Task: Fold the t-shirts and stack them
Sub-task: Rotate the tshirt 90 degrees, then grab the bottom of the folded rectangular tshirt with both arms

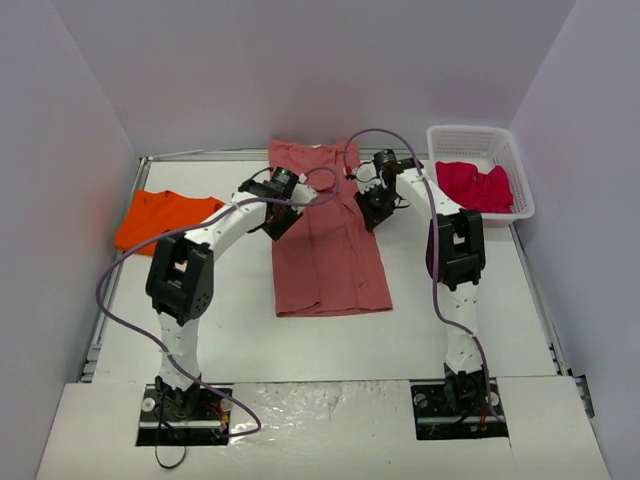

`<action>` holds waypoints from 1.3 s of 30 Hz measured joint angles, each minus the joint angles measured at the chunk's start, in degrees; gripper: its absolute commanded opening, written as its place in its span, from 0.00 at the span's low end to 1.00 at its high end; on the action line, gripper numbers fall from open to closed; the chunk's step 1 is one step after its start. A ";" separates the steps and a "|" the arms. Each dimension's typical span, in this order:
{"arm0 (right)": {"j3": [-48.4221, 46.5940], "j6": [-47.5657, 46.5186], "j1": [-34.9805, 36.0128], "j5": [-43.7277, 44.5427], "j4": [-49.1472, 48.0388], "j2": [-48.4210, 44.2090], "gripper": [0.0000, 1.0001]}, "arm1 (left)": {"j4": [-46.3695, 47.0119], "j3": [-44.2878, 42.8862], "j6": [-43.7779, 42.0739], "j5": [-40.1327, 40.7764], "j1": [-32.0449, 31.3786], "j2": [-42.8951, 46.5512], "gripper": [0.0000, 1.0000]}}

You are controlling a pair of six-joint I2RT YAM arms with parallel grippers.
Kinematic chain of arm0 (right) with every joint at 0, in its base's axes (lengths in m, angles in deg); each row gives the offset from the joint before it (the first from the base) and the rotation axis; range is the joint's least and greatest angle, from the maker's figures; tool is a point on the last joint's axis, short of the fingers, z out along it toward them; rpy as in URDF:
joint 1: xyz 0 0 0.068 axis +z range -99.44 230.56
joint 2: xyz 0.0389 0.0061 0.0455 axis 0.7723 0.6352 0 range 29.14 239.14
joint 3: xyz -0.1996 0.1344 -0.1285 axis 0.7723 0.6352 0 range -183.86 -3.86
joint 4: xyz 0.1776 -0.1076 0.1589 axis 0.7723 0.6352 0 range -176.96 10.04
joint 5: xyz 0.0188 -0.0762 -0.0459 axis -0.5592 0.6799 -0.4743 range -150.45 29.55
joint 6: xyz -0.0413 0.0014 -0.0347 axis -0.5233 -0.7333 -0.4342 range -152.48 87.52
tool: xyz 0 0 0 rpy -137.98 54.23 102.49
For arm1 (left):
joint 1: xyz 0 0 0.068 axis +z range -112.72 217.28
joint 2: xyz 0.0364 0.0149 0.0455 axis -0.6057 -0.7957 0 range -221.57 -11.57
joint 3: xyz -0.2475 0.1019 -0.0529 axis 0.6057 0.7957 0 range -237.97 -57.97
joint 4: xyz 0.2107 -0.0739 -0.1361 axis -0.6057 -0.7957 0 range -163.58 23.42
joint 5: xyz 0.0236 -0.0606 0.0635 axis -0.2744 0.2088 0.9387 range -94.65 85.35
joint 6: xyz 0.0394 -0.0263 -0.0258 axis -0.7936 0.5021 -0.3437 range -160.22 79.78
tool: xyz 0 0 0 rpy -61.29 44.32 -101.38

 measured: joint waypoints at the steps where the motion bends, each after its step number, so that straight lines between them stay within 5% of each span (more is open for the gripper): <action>1: -0.59 0.00 -0.02 0.33 0.15 -0.55 0.15 | -0.13 -0.68 -0.20 0.50 0.00 1.29 0.30; 3: -0.70 0.02 -0.02 0.72 0.52 -2.91 0.24 | 0.20 -1.49 -0.85 1.49 0.04 4.92 0.33; 9: 7.32 -0.87 -0.02 0.81 -0.26 -17.86 0.28 | 2.49 3.56 -3.13 3.23 -0.20 20.33 0.33; 17: 33.27 -4.98 2.05 1.03 -0.13 -38.03 0.40 | 2.27 23.43 -6.14 3.08 -4.59 31.54 0.13; 23: 47.01 -5.49 7.48 5.57 0.28 -48.13 0.53 | 3.54 38.71 -8.90 4.39 -12.83 37.09 0.16; 27: 47.82 -4.52 8.26 9.11 -0.52 -54.62 0.60 | 4.00 40.87 -10.19 4.42 -14.40 41.11 0.23; 39: 44.57 -2.27 8.04 15.39 -3.21 -46.95 0.57 | 6.43 41.38 -13.49 2.91 -23.04 38.73 0.31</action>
